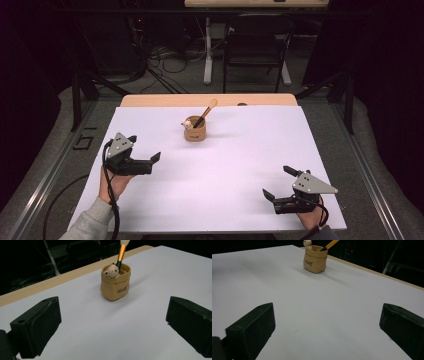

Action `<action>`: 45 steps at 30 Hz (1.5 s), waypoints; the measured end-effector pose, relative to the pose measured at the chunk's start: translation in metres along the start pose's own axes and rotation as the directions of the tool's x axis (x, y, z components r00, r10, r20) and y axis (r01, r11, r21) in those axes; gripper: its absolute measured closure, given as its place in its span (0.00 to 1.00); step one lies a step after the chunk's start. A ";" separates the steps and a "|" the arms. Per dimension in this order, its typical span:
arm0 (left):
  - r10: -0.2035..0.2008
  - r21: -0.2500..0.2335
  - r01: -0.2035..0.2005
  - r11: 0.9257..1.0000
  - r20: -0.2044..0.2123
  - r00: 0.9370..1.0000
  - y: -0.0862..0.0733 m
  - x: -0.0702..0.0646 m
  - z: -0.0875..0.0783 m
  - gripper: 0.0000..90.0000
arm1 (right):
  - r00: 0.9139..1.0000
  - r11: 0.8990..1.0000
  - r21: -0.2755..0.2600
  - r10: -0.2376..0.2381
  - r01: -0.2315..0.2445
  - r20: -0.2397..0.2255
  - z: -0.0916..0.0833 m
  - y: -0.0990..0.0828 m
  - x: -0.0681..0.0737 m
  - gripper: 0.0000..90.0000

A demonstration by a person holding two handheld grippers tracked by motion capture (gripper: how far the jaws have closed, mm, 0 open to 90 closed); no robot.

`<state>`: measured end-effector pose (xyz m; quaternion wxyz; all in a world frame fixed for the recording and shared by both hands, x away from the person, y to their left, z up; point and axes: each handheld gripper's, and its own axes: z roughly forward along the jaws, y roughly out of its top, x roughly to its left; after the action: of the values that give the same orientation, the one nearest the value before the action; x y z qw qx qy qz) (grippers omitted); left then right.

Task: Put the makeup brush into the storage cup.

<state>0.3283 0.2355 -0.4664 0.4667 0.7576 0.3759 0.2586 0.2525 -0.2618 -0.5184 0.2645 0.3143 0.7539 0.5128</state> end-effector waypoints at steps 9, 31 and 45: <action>-0.009 -0.026 0.008 1.000 -0.020 1.000 -0.017 -0.001 -0.018 0.00 | 1.000 1.000 0.004 -0.005 0.005 -0.001 0.000 0.000 0.001 0.00; -0.062 -0.070 0.061 0.996 -0.016 0.998 -0.060 -0.006 -0.039 0.00 | 1.000 1.000 0.004 -0.007 0.007 -0.001 0.003 -0.001 0.001 0.00; -0.049 -0.067 0.049 0.997 0.009 0.999 -0.088 -0.010 -0.035 0.00 | 1.000 1.000 0.013 -0.011 0.011 -0.001 0.004 -0.001 0.002 0.00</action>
<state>0.2679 0.2702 -0.5308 0.4993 0.7330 0.3838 0.2570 0.2541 -0.2583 -0.5211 0.2649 0.3118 0.7589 0.5066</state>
